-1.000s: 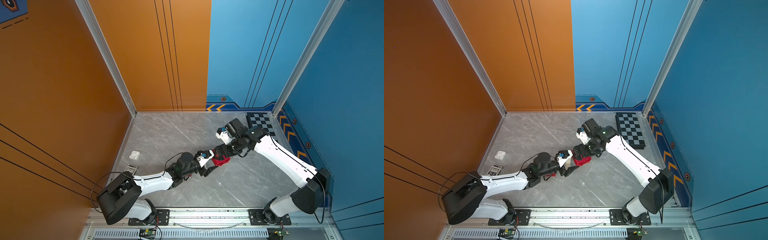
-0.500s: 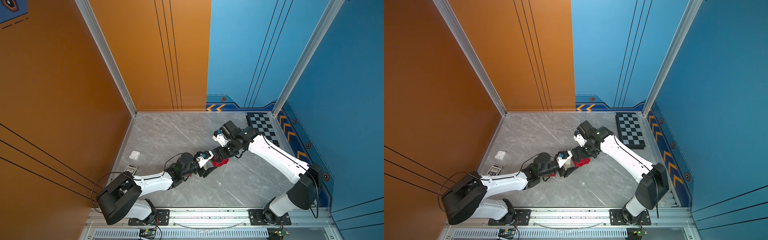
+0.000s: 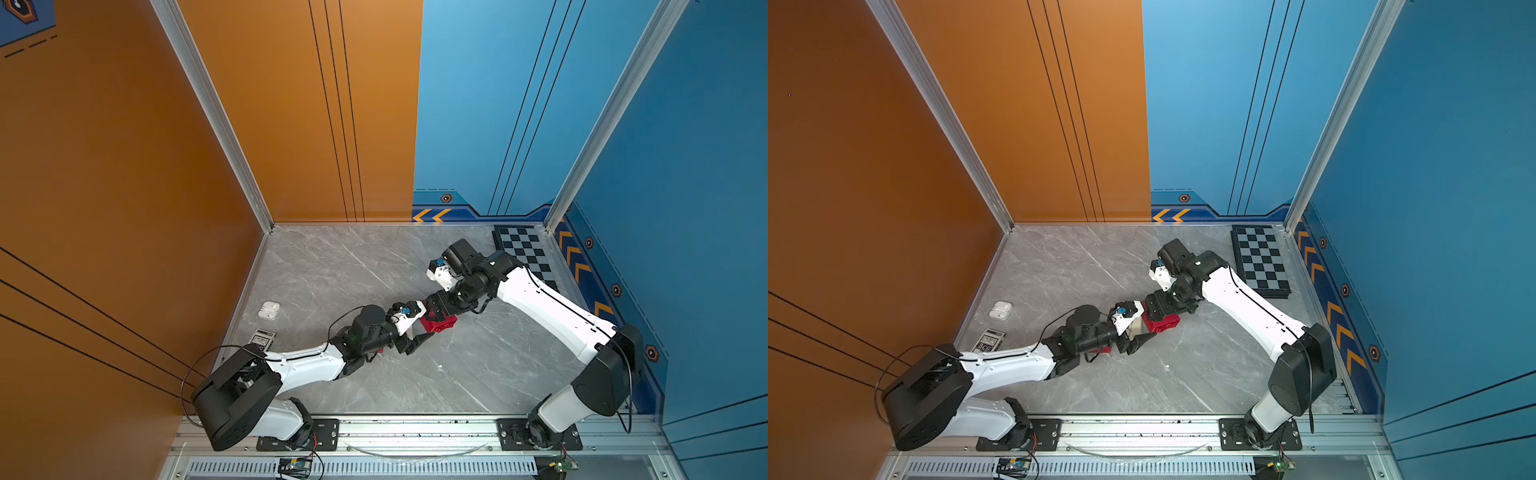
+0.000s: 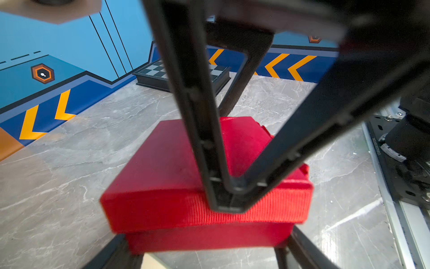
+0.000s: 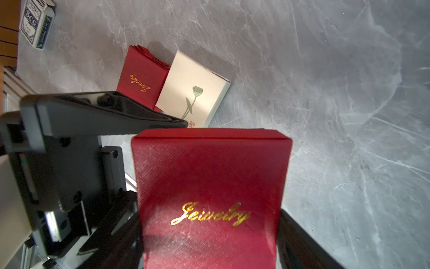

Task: Take the necklace out of the lift-off lid jewelry box
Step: Open the lid on the jewelry box.

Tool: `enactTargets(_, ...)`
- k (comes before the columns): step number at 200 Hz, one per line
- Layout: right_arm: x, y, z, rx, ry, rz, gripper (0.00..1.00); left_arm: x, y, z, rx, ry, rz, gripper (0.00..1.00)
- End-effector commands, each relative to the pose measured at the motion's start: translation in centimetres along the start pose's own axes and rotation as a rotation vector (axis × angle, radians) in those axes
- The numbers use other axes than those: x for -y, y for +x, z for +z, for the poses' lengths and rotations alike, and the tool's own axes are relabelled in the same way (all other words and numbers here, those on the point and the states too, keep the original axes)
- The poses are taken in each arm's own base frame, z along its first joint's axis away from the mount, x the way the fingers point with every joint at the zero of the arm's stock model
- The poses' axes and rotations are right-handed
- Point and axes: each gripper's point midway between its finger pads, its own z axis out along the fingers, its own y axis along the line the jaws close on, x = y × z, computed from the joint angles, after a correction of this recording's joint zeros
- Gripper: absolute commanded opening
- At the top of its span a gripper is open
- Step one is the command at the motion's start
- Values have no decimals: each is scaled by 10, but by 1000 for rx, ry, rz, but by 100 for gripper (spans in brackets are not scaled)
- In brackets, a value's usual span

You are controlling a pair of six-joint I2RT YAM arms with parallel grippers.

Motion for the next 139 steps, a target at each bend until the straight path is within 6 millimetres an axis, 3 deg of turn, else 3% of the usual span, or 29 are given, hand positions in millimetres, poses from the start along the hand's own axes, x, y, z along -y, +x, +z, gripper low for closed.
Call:
enactTargets(1, -21, -15, -21, 81, -104, -29, 84, 8, -10, -5, 41, 43, 10, 54)
enactTargets(139, 4, -49, -36, 184, -137, 76, 84, 9, -7, -14, 45, 41, 12, 53)
